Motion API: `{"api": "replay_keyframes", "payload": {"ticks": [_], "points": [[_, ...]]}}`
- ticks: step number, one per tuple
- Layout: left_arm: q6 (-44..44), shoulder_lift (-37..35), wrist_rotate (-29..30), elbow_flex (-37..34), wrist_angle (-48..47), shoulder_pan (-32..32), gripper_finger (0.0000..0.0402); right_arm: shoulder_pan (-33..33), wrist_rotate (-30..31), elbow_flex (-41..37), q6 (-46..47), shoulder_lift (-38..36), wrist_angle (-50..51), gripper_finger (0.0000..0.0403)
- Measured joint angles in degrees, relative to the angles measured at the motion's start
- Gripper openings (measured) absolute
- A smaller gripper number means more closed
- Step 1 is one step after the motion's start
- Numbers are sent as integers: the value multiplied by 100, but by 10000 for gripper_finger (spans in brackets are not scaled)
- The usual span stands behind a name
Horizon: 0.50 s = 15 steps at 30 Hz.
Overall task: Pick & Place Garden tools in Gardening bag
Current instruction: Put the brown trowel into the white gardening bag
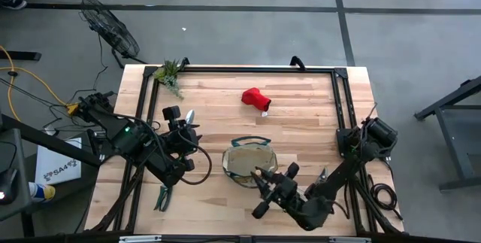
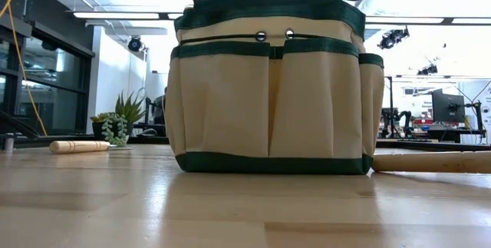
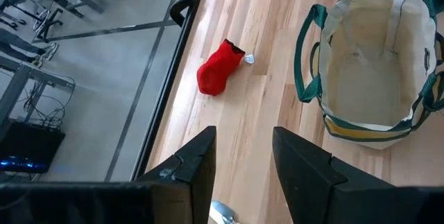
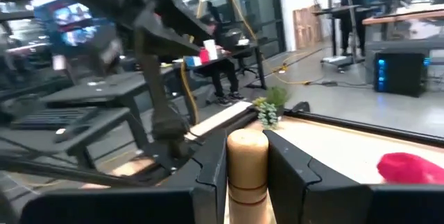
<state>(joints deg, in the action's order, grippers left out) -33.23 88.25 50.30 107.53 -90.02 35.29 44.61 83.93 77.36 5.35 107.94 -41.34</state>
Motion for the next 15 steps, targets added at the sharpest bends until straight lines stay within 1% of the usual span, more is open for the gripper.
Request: {"api": "replay_keyframes", "payload": {"ticks": [2,4,8,12,15], "points": [[0,0,0,0,0,0,136,110,-173,0,-319,-4,-318,62],[-1,0,-8,0,0,0,136,261,-165,0,-340,-7,-231,62],[-2,0,-29,0,2,0,136,600,248,0,228,-7,693,62],[-2,0,-31,0,0,0,136,838,253,0,822,-5,1639,62],[-2,0,-33,0,0,0,136,830,257,0,1413,-4,2361,62]]}}
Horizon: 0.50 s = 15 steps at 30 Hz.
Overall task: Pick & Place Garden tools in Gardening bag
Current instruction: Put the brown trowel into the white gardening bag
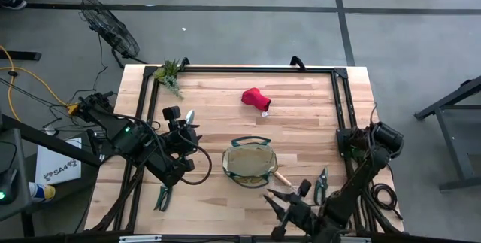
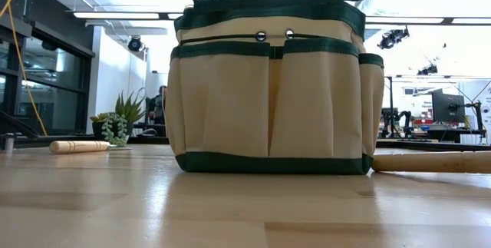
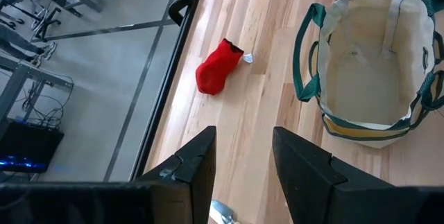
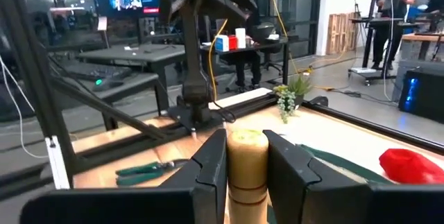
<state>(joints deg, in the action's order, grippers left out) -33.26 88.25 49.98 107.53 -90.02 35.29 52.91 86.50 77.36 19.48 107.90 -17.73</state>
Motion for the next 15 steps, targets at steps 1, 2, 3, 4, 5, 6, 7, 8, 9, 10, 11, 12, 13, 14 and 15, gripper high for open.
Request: {"api": "replay_keyframes", "payload": {"ticks": [1,2,3,4,5,6,7,8,9,10,11,12,13,14,15], "points": [[0,0,-2,0,0,0,136,-36,-22,0,150,0,206,62],[0,1,0,0,0,0,136,-84,-72,0,309,0,410,62],[0,0,-2,0,0,0,136,-145,-115,0,456,0,583,62],[0,2,-2,0,0,0,136,-210,-149,0,565,0,701,62],[0,2,-2,0,0,0,136,-276,-172,0,599,0,775,62],[0,2,-2,0,0,0,136,-347,-235,0,578,0,826,62],[0,2,-2,0,0,0,136,-422,-352,0,545,0,885,62],[0,2,-2,0,0,0,136,-493,-507,0,506,0,932,62],[0,2,-2,0,0,0,136,-568,-647,0,490,1,995,62],[0,2,-2,0,0,0,136,-638,-748,0,489,2,1025,62],[-2,2,-4,0,0,0,136,-706,-798,0,492,2,1026,62],[-2,2,-4,0,0,0,136,-766,-822,0,486,2,1012,62],[-2,2,-4,0,0,0,136,-822,-839,0,442,2,991,62],[-2,2,-6,0,0,0,136,-868,-846,0,412,2,989,62],[-2,2,-7,0,0,0,136,-906,-846,0,351,2,985,62]]}}
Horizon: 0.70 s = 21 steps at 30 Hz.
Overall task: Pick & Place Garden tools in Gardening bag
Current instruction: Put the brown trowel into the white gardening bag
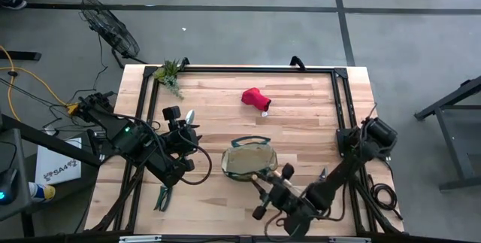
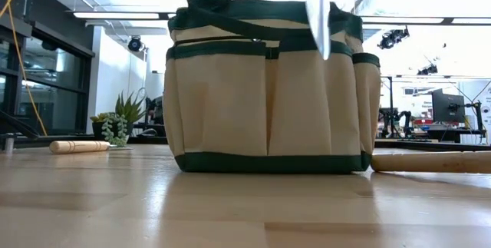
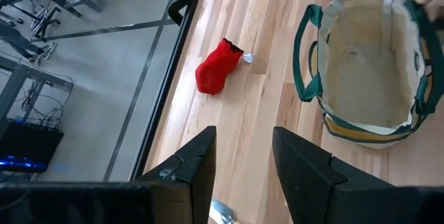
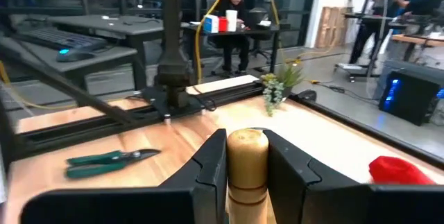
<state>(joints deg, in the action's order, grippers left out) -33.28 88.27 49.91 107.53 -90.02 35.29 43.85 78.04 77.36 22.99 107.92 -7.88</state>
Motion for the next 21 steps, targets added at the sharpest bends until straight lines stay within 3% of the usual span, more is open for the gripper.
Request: {"api": "replay_keyframes", "payload": {"ticks": [6,13,21], "points": [[0,0,0,0,0,0,136,-74,237,0,-238,0,-345,62],[0,0,0,0,1,0,136,-34,864,0,-1313,0,-1113,62],[0,0,1,0,0,0,136,-120,1185,0,-1320,0,-1231,62]]}}
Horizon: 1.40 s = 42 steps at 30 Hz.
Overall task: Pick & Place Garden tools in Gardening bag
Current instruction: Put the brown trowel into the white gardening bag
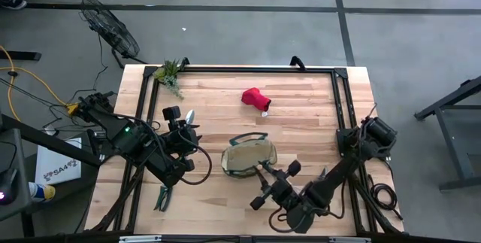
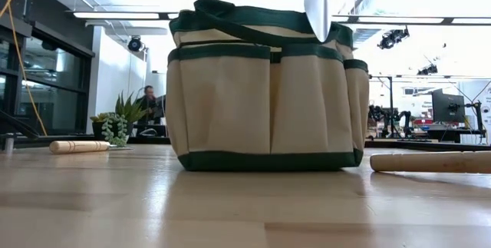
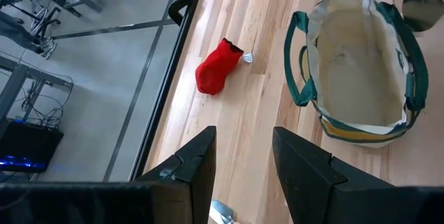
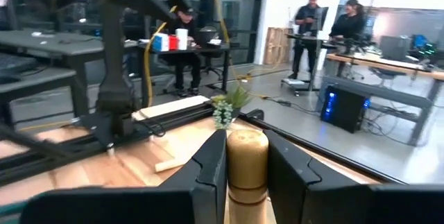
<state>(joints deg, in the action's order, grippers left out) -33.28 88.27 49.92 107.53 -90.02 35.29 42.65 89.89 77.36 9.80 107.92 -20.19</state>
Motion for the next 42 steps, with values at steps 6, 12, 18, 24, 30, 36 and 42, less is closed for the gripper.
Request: {"api": "replay_keyframes", "payload": {"ticks": [6,12,18,24,30,36,42], "points": [[-2,0,0,0,4,0,136,-144,4,-1,-254,0,-175,62],[-12,0,1,0,7,0,136,-302,3,0,-249,0,-193,62],[-11,0,1,0,10,0,136,-386,6,0,-236,0,-196,62],[10,0,4,0,228,-2,136,-445,2,0,-235,0,-201,62],[197,0,14,0,472,-2,136,-441,5,0,-235,0,-203,62],[153,0,14,0,480,-2,136,-453,8,0,-235,-2,-279,62],[152,0,13,0,569,-2,136,-502,10,0,-235,0,-297,62]]}}
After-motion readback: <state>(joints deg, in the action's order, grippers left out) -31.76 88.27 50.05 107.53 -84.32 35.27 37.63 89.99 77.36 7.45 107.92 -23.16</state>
